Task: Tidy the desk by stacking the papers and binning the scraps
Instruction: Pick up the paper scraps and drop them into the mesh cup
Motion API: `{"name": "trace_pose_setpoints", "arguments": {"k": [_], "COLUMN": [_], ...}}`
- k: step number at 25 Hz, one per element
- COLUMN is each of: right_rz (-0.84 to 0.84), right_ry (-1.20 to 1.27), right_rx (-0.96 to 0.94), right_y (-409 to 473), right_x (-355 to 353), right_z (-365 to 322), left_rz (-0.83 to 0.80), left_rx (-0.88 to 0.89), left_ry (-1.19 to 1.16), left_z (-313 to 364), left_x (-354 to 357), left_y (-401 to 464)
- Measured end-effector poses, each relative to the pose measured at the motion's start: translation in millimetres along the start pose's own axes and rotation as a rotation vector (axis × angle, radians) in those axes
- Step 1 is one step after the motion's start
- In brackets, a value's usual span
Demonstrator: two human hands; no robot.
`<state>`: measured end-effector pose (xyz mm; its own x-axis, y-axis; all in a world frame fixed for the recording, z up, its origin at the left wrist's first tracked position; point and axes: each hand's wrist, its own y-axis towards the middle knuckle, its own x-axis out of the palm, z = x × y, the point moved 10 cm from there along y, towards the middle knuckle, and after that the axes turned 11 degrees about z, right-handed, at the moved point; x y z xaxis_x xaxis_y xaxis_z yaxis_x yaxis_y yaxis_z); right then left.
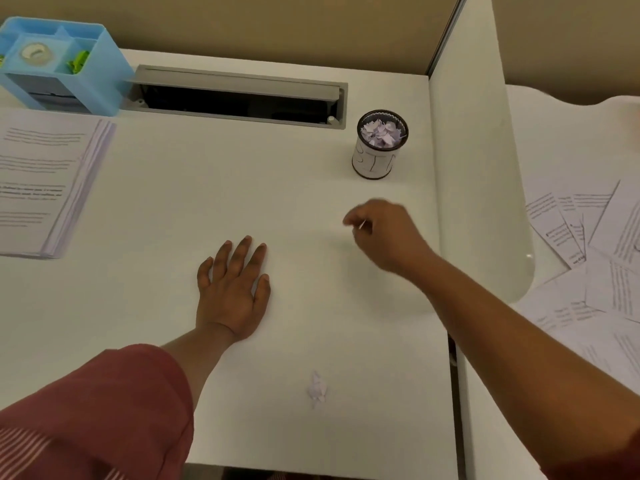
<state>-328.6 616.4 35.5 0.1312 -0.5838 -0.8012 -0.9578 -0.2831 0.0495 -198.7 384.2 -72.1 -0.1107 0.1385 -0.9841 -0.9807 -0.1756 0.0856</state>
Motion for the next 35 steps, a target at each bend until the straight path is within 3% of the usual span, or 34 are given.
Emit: {"name": "trace_pose_setpoints", "arguments": {"k": [3,7,13,18,23,28,31,35], "right_rz": [-0.299,-0.558,-0.709,-0.594,-0.481,-0.352,-0.214,-0.007], "right_ry": [0.020,-0.009,-0.133,-0.175,-0.168,-0.087,0.051,0.237], "right_rx": [-0.056,-0.114,-0.258,-0.446,-0.443,-0.199,0.073,0.218], "right_y": [-75,-143,-201,-220,-207,-153,-111,-54], "right_x": [57,104,111,119,116,92,59,12], "right_z": [-1,-2,-33,-49,-36,-7,15,19], "left_rz": [-0.003,-0.006,-0.009,-0.009,-0.008,-0.008,-0.014,-0.015], "left_rx": [-0.002,-0.002,-0.001,-0.006,-0.005,-0.007,-0.007,-0.005], "left_ry": [0.010,0.015,-0.001,0.000,0.001,0.002,0.000,0.002], "left_z": [0,0,1,1,1,0,0,0], "left_x": [-1,-1,-2,-3,-3,-2,-2,-1], "left_y": [0,0,0,-1,-1,-1,-1,-2]}}
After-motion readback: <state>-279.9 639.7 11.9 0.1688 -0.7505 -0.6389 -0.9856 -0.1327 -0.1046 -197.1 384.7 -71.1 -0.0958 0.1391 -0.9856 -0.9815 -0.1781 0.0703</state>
